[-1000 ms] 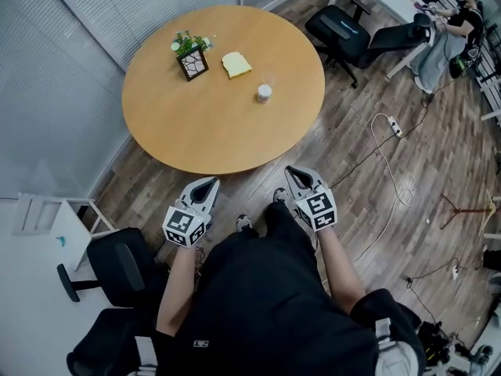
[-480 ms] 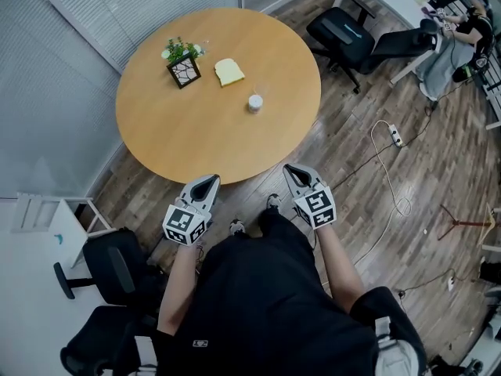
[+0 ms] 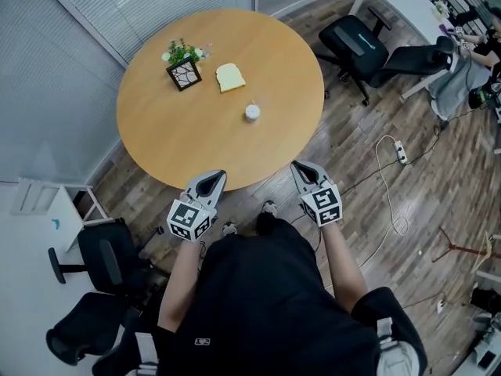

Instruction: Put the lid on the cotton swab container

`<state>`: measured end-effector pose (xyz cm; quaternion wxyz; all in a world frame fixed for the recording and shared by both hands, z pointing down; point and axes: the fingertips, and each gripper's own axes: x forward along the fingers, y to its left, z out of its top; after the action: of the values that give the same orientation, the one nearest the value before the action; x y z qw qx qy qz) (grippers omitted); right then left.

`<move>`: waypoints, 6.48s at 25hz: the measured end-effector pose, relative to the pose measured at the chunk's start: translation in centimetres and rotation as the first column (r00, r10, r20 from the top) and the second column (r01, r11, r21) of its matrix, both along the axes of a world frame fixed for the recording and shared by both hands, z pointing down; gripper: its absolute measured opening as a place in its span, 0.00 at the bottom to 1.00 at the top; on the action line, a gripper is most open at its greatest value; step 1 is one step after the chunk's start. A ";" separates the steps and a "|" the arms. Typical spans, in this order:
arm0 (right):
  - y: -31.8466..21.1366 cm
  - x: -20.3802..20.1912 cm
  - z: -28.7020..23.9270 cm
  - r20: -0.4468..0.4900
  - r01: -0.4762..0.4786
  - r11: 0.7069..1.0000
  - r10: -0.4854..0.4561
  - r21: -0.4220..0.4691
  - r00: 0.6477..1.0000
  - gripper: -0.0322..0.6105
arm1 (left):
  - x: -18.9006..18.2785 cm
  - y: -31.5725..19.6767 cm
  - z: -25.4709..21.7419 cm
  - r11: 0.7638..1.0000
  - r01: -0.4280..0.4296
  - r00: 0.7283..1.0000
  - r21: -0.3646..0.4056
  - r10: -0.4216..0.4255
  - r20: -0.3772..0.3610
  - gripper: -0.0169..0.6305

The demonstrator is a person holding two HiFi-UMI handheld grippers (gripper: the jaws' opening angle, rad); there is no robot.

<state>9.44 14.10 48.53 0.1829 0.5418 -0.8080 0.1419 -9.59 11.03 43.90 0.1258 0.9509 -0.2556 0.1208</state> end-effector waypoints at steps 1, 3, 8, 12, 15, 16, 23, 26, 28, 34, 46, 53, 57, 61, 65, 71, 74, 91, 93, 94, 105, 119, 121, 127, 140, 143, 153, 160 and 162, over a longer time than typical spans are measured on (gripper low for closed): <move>-0.3 0.5 0.0 0.001 0.005 1.000 -0.005 0.000 1.000 0.06 | 0.4 -0.2 0.0 1.000 0.006 1.000 0.001 -0.006 -0.001 0.04; -0.8 1.3 0.1 -0.003 0.021 1.000 -0.021 -0.002 1.000 0.06 | 1.2 -0.5 0.0 1.000 0.023 1.000 -0.001 -0.023 -0.003 0.04; -1.4 2.6 0.8 0.000 0.059 0.998 -0.059 -0.016 0.998 0.06 | 2.3 -0.7 0.5 0.998 0.060 0.998 -0.010 -0.060 0.002 0.04; -2.1 2.5 1.3 0.006 0.100 0.995 -0.100 -0.027 0.995 0.06 | 2.4 -1.1 0.9 0.996 0.093 0.996 -0.020 -0.092 0.009 0.04; -2.8 2.9 1.4 0.005 0.117 0.993 -0.117 -0.020 0.993 0.06 | 3.0 -1.5 1.3 0.994 0.111 0.994 -0.022 -0.110 0.009 0.04; -2.9 3.1 1.5 0.006 0.121 0.992 -0.121 -0.023 0.993 0.06 | 3.2 -1.6 1.4 0.993 0.113 0.994 -0.023 -0.113 0.010 0.04; -4.6 3.9 1.8 0.004 0.115 0.993 -0.115 -0.042 0.993 0.06 | 4.0 -3.0 1.8 0.994 0.102 0.995 -0.040 -0.102 0.012 0.04; -5.6 3.5 2.0 0.002 0.119 0.992 -0.119 -0.053 0.993 0.06 | 4.0 -4.1 2.1 0.994 0.094 0.996 -0.050 -0.093 0.007 0.04; -6.6 3.1 2.2 -0.002 0.116 0.992 -0.116 -0.054 0.993 0.06 | 3.6 -5.1 2.5 0.994 0.086 0.996 -0.060 -0.086 0.005 0.04; -8.6 2.0 2.9 -0.011 0.086 0.993 -0.087 -0.080 0.996 0.06 | 4.1 -7.1 4.1 0.994 0.018 1.000 -0.107 -0.018 -0.003 0.04; -13.6 -1.1 3.7 -0.023 0.049 0.994 -0.052 -0.102 0.998 0.06 | 4.4 -11.5 7.1 0.981 -0.099 0.995 -0.166 0.098 -0.018 0.04; -14.5 -1.4 4.1 -0.033 0.052 0.992 -0.056 -0.113 0.998 0.06 | 5.3 -13.1 7.5 0.978 -0.139 0.990 -0.155 0.138 -0.017 0.04; -15.5 -1.7 4.4 -0.034 0.069 0.991 -0.073 -0.118 0.997 0.06 | 5.4 -13.6 7.9 0.978 -0.144 0.989 -0.154 0.145 -0.004 0.04; -16.9 -2.2 4.7 -0.030 0.102 0.988 -0.106 -0.115 0.994 0.06 | 5.2 -14.4 8.9 0.978 -0.123 0.992 -0.166 0.126 0.007 0.04; -18.0 -1.8 5.6 -0.028 0.135 0.983 -0.139 -0.126 0.990 0.06 | 5.5 -15.1 10.3 0.978 -0.087 0.995 -0.188 0.093 0.024 0.04; -20.0 -0.3 6.7 -0.029 0.185 0.972 -0.191 -0.143 0.981 0.06 | 6.9 -16.0 12.1 0.976 -0.055 0.996 -0.211 0.068 0.056 0.04; -20.9 0.3 7.7 -0.027 0.203 0.966 -0.210 -0.160 0.977 0.06 | 7.5 -16.6 13.2 0.974 -0.043 0.996 -0.224 0.060 0.071 0.04; -25.8 1.3 10.7 0.018 0.277 0.938 -0.280 -0.209 0.960 0.06 | 10.0 -19.0 19.4 0.947 0.013 0.988 -0.320 0.037 0.147 0.04; -26.2 1.3 10.9 0.030 0.284 0.936 -0.284 -0.209 0.958 0.06 | 10.0 -19.0 19.9 0.944 0.016 0.988 -0.331 0.037 0.151 0.04; -26.4 1.2 10.9 0.039 0.285 0.936 -0.283 -0.206 0.958 0.06 | 10.1 -18.9 20.1 0.942 0.014 0.987 -0.334 0.041 0.156 0.04; -28.2 1.5 11.5 0.086 0.285 0.933 -0.273 -0.220 0.958 0.08 | 11.6 -19.3 22.5 0.948 -0.011 0.964 -0.318 0.095 0.250 0.30; -29.0 2.0 13.0 0.121 0.316 0.910 -0.293 -0.269 0.948 0.24 | 12.5 -20.4 24.0 0.950 -0.018 0.950 -0.312 0.113 0.290 0.45; -29.3 2.2 13.1 0.120 0.312 0.911 -0.290 -0.268 0.949 0.24 | 12.7 -20.8 23.9 0.955 -0.019 0.950 -0.296 0.109 0.293 0.46; -29.5 2.5 13.6 0.116 0.315 0.908 -0.294 -0.277 0.949 0.24 | 13.8 -21.8 23.4 0.966 -0.029 0.950 -0.258 0.107 0.292 0.48; -30.0 3.0 13.8 0.249 0.300 0.910 -0.231 -0.287 0.940 0.24 | 14.9 -22.1 24.7 0.971 -0.056 0.942 -0.234 0.129 0.309 0.44; -31.3 3.5 12.9 0.469 0.240 0.926 -0.080 -0.291 0.879 0.22 | 14.9 -22.1 24.7 0.974 -0.056 0.940 -0.218 0.125 0.318 0.43; -33.7 4.7 15.2 0.619 0.166 0.906 0.124 -0.389 0.776 0.13 | 15.0 -22.0 24.9 0.981 -0.048 0.935 -0.190 0.111 0.338 0.42; -33.0 3.3 17.3 0.561 0.212 0.883 0.068 -0.419 0.825 0.08 | 14.9 -22.0 25.0 0.983 -0.050 0.932 -0.179 0.110 0.346 0.42; -32.9 3.0 17.1 0.569 0.220 0.881 0.066 -0.419 0.819 0.08 | 14.9 -22.0 25.0 0.982 -0.049 0.932 -0.180 0.110 0.346 0.42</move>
<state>12.45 -18.79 65.66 0.0644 0.3804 -0.7886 0.4787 5.29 -11.01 68.90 0.1526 0.9090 -0.2239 0.3165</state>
